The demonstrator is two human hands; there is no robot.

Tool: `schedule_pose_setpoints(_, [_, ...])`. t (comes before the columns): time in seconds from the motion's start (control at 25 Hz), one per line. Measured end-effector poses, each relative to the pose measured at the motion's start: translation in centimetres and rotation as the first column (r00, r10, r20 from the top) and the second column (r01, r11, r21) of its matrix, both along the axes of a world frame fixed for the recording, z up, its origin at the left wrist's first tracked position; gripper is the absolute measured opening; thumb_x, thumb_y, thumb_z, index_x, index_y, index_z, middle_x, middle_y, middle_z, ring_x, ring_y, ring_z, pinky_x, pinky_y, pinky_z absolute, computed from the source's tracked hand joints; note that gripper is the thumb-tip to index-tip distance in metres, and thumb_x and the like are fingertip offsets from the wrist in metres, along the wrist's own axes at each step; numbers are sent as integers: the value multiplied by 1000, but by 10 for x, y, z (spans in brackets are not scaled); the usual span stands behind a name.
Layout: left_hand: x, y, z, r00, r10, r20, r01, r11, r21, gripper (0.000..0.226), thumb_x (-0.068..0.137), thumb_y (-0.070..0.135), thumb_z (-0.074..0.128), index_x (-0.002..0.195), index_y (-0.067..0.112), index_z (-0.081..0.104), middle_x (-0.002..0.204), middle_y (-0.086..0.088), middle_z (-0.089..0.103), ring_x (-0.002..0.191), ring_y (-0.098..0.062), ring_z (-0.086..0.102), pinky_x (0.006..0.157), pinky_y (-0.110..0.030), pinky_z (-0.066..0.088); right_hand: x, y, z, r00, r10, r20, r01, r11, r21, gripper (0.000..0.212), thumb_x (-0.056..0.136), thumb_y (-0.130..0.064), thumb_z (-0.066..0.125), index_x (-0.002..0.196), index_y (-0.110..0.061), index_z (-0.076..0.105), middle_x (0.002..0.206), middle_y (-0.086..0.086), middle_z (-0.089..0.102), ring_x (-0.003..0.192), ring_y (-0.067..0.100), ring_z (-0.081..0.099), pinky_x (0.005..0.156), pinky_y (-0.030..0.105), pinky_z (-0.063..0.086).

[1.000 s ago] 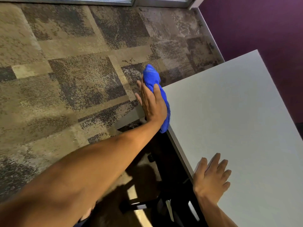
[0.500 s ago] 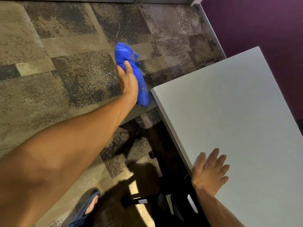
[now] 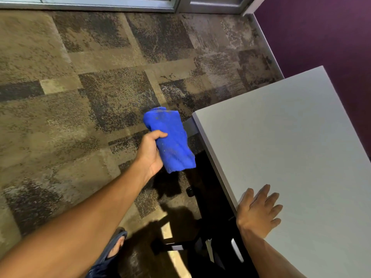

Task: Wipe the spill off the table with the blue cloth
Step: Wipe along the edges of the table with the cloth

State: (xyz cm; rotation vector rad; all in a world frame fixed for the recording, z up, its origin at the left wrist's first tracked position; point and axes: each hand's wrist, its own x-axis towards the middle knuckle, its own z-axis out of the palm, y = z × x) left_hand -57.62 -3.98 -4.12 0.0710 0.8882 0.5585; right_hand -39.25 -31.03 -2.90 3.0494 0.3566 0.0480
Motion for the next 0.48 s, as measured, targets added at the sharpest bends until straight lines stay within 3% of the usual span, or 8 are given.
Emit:
schedule_pose_setpoints(0.08, [-8,-5,1,999,-49,-4,49,998,26,54,88,-2,46,141,1,45,138,-23,58,125,-42,57,108,-58,43,1,1,1,1000,4,-5,-4,1000,-12,74,96,-66,6,158,-26,14,166,16,23,150,47,21,114,69,24])
schedule_pose_setpoints(0.2, [-19,-12,8,1000,-19,12,17,993,113,58,89,-14,40,144,4,42,137,-20,59,120,-36,60,103,-54,48,2,0,2,1000,10,-12,-10,1000,-28,80,94,-70,-3,158,-25,14,166,17,23,150,48,20,113,69,24])
schedule_pose_setpoints(0.36, [-37,-9,19,999,48,21,-51,984,171,53,91,-18,39,130,14,55,123,-7,70,106,-25,69,95,-46,55,-2,3,2,999,15,-46,-17,999,-40,78,95,-71,-1,156,-25,16,165,18,25,148,50,23,112,71,26])
schedule_pose_setpoints(0.48, [-54,-6,20,993,76,-87,-57,976,209,46,89,-18,42,111,15,65,101,0,78,88,-18,75,79,-37,62,1,3,1,997,-6,-83,2,999,-39,77,96,-70,1,156,-24,16,164,20,27,147,52,24,110,72,27])
